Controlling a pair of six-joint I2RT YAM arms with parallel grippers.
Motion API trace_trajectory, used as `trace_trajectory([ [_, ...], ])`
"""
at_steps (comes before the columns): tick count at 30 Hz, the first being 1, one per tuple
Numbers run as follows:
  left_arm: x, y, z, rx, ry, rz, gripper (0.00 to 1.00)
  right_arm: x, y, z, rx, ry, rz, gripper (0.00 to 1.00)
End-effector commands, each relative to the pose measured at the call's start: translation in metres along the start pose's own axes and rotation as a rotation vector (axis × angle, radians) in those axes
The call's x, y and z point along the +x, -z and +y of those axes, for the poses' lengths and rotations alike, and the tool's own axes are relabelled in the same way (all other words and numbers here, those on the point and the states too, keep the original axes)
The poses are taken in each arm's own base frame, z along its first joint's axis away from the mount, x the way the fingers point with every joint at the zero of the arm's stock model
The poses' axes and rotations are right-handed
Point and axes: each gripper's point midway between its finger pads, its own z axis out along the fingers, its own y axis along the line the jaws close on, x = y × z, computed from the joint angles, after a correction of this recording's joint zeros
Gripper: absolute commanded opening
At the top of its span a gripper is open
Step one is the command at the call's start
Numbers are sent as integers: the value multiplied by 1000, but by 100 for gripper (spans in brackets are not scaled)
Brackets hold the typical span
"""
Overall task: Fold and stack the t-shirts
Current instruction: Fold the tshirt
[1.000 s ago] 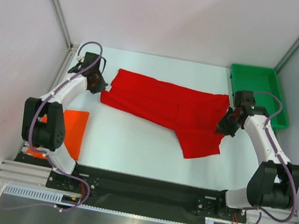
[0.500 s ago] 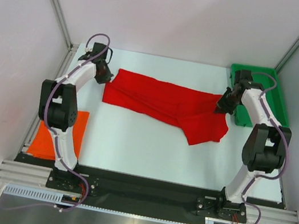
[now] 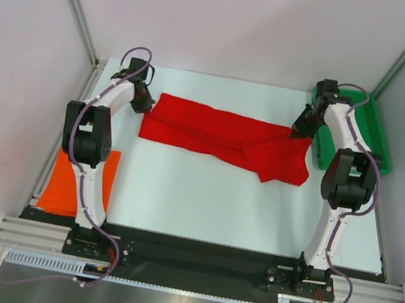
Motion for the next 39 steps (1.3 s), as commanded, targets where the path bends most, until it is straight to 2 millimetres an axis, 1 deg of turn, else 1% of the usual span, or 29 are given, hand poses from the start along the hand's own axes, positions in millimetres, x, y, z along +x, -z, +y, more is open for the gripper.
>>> trace_trajectory([
  [1,-17,4,-7,27,-9,-27,0,-13,4,6,-10,29,-12,0],
  [3,-16,1,-7,25,-12,-22,0,-20,5,11,-20,37,-24,0],
  [5,-15,0,-7,23,-12,-16,0,-23,1,13,-21,41,-28,0],
  [8,-14,-2,-8,26,-11,-10,0,-23,-6,15,-21,53,-19,0],
  [10,-13,-4,-8,26,-9,-4,0,-24,-7,19,-23,61,-24,0],
  [13,-13,-5,-9,28,-9,-3,1,-29,-12,20,-16,63,-35,0],
  [19,-9,-10,-7,21,-7,11,0,-42,-21,31,-39,86,-52,0],
  [20,-9,-10,-7,21,-7,11,0,-42,-23,33,-40,93,-51,0],
  [24,-8,-11,-6,17,-6,14,0,-45,-31,33,-34,99,-49,0],
  [25,-8,-11,-7,17,-4,14,0,-45,-35,30,-24,98,-46,0],
  [30,-8,-11,-6,14,-3,11,0,-54,-38,35,-34,108,-70,0],
  [34,-10,-10,-6,14,-1,6,0,-59,-46,35,-38,111,-75,0],
  [39,-11,-13,-8,16,0,9,0,-63,-57,28,-33,89,-71,0],
])
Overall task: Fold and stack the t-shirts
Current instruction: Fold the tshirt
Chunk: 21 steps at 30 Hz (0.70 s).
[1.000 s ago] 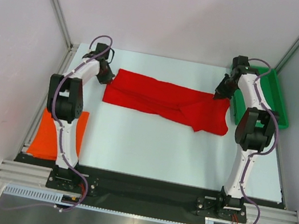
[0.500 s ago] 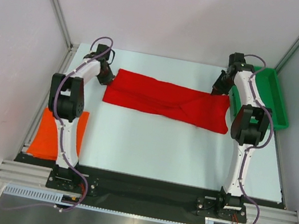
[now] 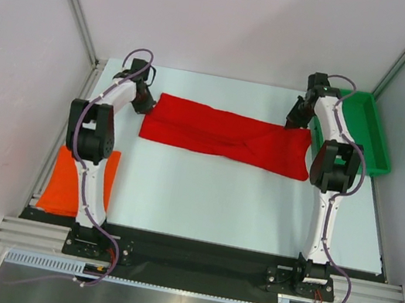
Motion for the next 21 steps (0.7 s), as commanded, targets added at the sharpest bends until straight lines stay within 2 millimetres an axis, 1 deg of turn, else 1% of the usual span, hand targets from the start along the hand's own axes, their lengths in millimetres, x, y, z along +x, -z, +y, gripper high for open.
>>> trace_trajectory([
  [1,-18,5,-8,30,5,-31,0,-19,0,-2,-8,-2,-52,0],
  [4,-17,3,-10,39,0,-23,0,-21,-2,-8,11,-5,-57,0],
  [9,-18,2,-13,51,-15,-19,0,-20,-3,-11,11,-1,-51,0],
  [10,-21,3,-15,56,-19,-26,0,-20,-2,-14,18,-3,-48,0],
  [11,-21,3,-15,54,-33,-26,1,-20,-2,-15,20,-3,-48,2],
  [12,-22,4,-15,57,-43,-26,7,-21,0,-19,28,-6,-49,4],
  [13,-29,10,-20,71,-57,-40,20,-21,3,-25,52,-7,-47,10],
  [14,-34,15,-20,71,-95,-54,25,-27,11,-23,58,-1,-68,14],
  [15,-37,22,-20,70,-111,-68,29,-25,19,-26,76,12,-59,18],
  [16,-45,40,-22,76,-125,-102,37,-27,26,-29,98,17,-69,29],
  [17,-48,49,-22,77,-148,-121,42,-33,44,-25,95,24,-97,35],
  [18,-47,56,-21,78,-156,-129,52,-32,52,-22,87,33,-99,42],
  [19,-48,71,-21,91,-165,-145,53,-31,59,-18,75,45,-109,50],
  [20,-45,76,-22,101,-169,-146,53,-30,79,-6,52,60,-134,53],
  [21,-38,81,-27,134,-177,-130,53,-17,78,5,38,85,-113,55],
])
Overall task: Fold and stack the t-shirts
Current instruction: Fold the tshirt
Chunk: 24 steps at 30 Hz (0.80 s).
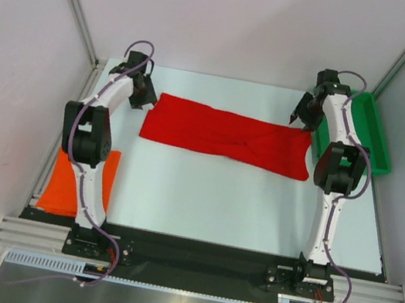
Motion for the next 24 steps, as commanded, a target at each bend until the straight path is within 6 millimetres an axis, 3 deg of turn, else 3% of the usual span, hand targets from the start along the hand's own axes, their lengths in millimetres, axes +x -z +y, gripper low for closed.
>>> trace_trajectory([
  [1,-11,56,-17,99,-56,-69,52,4,67,35,-60,86,-76,58],
  [3,5,64,-36,208,-63,-29,48,16,82,63,-146,119,-87,59],
  [4,24,58,-37,233,-60,23,42,45,73,80,-168,151,-28,58],
  [6,47,51,-47,277,-74,88,34,67,74,109,-246,171,-5,51],
  [7,58,44,-48,287,-77,124,33,92,65,122,-255,205,33,49],
  [8,63,40,-50,295,-76,145,32,103,62,131,-262,219,43,48],
  [9,72,32,-51,298,-77,173,31,111,60,139,-277,230,51,42],
  [10,76,30,-53,307,-76,191,29,120,54,141,-276,234,74,26],
  [11,80,27,-54,311,-76,206,28,131,52,149,-285,255,88,21],
  [12,88,22,-54,305,-79,226,27,136,50,154,-293,268,92,11],
  [15,99,17,-54,295,-108,245,26,153,42,158,-285,293,120,1],
  [19,120,9,-45,269,-126,289,26,164,32,153,-267,300,137,0],
  [24,132,1,-37,242,-142,314,26,169,16,143,-226,300,139,0],
])
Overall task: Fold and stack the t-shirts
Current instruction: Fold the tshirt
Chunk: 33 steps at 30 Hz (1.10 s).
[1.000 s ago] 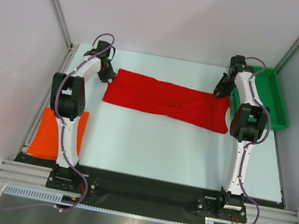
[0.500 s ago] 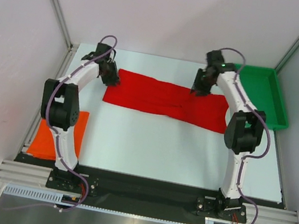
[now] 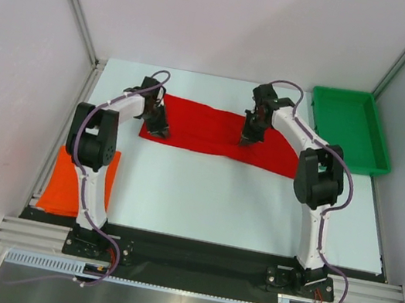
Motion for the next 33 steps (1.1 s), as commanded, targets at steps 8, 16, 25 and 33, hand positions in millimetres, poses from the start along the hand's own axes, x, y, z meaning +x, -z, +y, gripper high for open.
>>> trace_trajectory([
  [8,7,-10,8,-16,-62,22,26,-21,-26,-7,35,-1,-61,0],
  [16,15,-6,19,-63,-79,39,25,-53,-50,-17,59,-5,-104,0],
  [25,6,33,-9,42,-91,-35,44,-48,24,-3,-13,2,-95,26],
  [33,4,62,-11,133,27,-89,63,-7,106,-78,6,-151,-196,71],
])
